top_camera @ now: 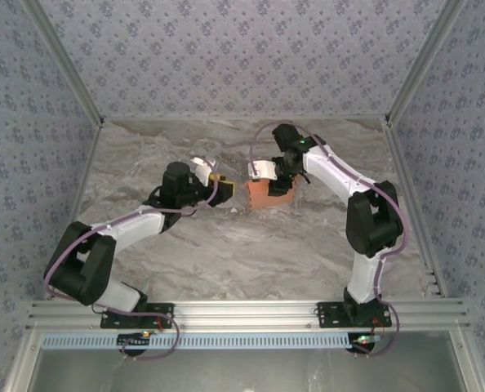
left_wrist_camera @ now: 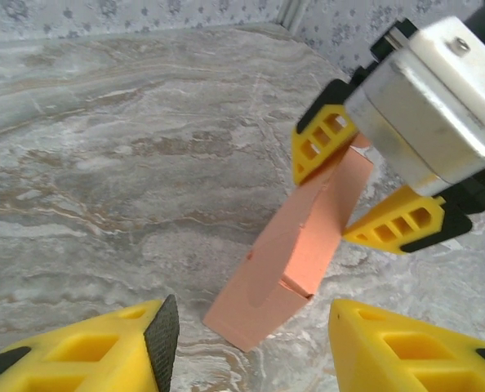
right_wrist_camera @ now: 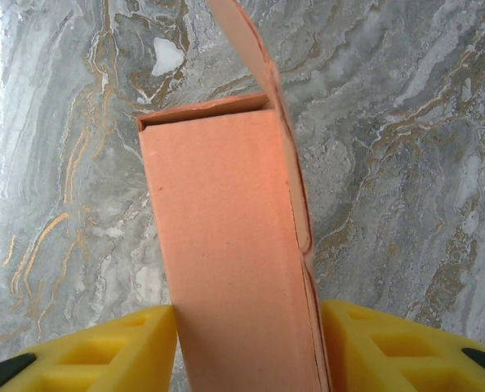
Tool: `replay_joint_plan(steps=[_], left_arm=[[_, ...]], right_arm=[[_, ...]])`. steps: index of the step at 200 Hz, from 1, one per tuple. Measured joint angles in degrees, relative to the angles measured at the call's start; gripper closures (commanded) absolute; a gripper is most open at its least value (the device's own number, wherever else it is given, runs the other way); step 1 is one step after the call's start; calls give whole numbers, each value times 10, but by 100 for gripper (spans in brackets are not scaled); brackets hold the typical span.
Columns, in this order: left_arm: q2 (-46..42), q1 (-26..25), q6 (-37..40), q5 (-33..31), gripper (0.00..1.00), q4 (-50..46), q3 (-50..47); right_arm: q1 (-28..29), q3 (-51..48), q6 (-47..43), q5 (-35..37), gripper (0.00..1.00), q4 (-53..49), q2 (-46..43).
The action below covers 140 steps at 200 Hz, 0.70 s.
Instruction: Fold the paper box
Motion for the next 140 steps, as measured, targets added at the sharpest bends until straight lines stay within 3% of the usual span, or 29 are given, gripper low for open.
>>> replay_joint_plan(steps=[45,73,89,140], left_arm=[[9,9,-59,-45,49,10,4],[52,0,-99,-87,59,6,31],[92,-1,-117,-114,59,-11,65],[169,-18,-147,-86,55,-15,118]], right_arm=[[-2,43,75,-4,49,-24,28],[-2,46,95,0,50,-28,30],[-2,46,97,3,50,-28,30],[-2,45,96,3,49,-29,30]])
